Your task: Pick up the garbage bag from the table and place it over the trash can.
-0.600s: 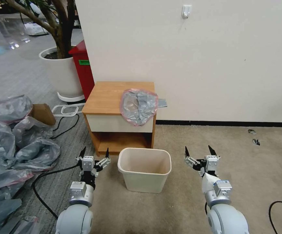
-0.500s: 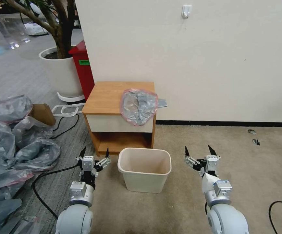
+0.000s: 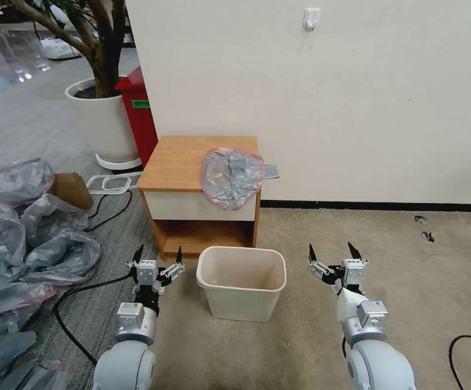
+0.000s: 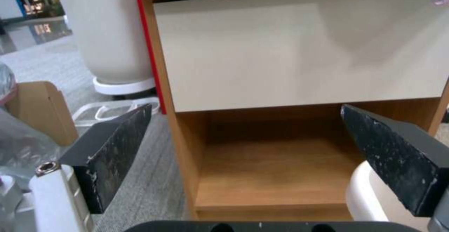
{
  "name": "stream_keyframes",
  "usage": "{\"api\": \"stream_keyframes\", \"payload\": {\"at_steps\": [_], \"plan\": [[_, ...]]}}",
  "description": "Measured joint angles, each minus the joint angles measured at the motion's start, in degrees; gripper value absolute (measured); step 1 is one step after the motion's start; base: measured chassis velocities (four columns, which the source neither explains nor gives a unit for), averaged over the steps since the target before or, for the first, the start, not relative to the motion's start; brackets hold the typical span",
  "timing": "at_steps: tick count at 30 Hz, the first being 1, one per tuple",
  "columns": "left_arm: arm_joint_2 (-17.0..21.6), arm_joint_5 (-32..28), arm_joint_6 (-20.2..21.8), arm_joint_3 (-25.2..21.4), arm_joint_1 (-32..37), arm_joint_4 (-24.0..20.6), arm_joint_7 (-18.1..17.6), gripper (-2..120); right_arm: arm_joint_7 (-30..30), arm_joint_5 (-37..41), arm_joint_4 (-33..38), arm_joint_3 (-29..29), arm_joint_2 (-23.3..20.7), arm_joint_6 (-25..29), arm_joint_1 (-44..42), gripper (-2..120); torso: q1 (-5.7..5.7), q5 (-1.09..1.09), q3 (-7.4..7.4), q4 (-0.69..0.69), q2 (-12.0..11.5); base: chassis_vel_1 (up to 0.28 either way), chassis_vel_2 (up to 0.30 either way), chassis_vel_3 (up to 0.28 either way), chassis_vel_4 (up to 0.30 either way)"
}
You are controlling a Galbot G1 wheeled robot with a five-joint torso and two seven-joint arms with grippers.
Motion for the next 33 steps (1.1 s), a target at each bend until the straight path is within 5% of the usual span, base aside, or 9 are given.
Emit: {"api": "stream_keyframes", "payload": {"at_steps": [16, 20, 25, 33], "plan": [[0.7, -0.8, -0.3, -0.1, 0.2, -0.1, 0.3, 100, -0.2, 0.0, 0.9, 0.4, 0.4, 0.1, -0.7, 100, 0.00, 0.00, 0.00, 0.02, 0.0, 0.000, 0.000, 0.000, 0.000], [6.7, -8.4, -4.9, -1.5, 2.9, -0.9, 3.1, 100, -2.8, -0.6, 9.7, 4.8, 5.0, 2.6, -7.7, 100, 0.01, -0.03, 0.00, -0.02, 0.0, 0.000, 0.000, 0.000, 0.000], [12.8, -16.6, -9.8, -3.1, 5.5, -1.6, 6.8, 100, -3.9, 4.5, 11.2, 4.4, 6.3, 1.7, -10.1, 100, 0.00, 0.04, -0.01, 0.01, 0.0, 0.000, 0.000, 0.000, 0.000], [13.1, -18.5, -11.8, -3.6, 6.3, -1.1, 8.5, 100, -4.3, 11.4, 9.3, 2.0, 5.1, 0.9, -8.7, 100, 0.00, -0.01, 0.00, -0.01, 0.0, 0.000, 0.000, 0.000, 0.000]]}}
